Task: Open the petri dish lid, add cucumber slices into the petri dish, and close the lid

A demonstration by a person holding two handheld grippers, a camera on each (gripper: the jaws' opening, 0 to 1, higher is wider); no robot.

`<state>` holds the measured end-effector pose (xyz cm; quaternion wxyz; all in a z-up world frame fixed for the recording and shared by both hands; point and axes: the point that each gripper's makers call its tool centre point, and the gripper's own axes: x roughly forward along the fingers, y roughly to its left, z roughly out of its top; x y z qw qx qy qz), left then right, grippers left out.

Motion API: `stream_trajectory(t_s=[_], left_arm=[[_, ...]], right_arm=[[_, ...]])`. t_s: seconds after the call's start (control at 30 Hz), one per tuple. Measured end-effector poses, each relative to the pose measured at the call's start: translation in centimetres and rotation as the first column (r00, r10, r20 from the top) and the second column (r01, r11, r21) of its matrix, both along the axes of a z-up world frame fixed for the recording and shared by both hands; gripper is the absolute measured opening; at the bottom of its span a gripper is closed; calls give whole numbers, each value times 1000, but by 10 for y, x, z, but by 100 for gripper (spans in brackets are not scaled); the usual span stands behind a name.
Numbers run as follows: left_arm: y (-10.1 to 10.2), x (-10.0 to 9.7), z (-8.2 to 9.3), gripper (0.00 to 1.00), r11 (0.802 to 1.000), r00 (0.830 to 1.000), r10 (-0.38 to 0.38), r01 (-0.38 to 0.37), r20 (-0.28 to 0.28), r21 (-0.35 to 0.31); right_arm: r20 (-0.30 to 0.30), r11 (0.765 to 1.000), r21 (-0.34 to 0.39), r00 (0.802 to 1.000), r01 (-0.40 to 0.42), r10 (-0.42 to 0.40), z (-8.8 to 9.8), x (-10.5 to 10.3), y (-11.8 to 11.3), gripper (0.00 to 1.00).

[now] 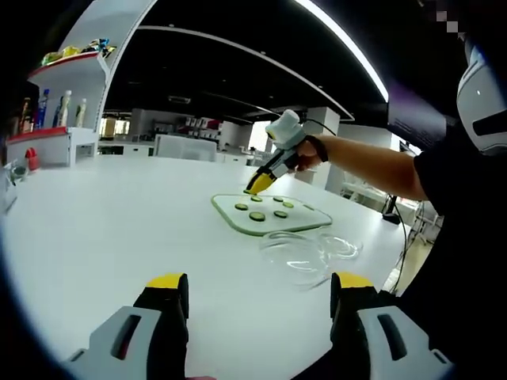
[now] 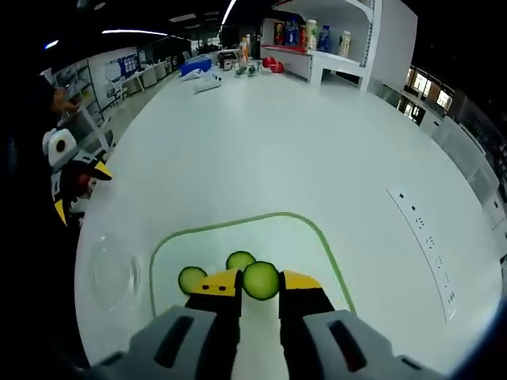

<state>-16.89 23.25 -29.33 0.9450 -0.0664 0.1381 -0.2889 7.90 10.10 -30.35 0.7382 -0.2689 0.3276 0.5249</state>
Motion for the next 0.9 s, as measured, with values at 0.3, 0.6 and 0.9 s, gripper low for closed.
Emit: stream_trajectory(t_s=[0.3,0.6,0.9], left_arm=[[-13,-3,4,73,1000,1000,-19,19,4,18],[-24,-4,9,73,999,999,-36,35,9,35],[-31,-3,11,73,998,999,-43,43,8,48]], right_arm=[[12,1000,21,1000,-5,5,9,-30,-27,19],[0,997,71,1000,18,-18,17,-43,-57,19],[12,996,85,1000,2,-3,16,-96,-72,18]])
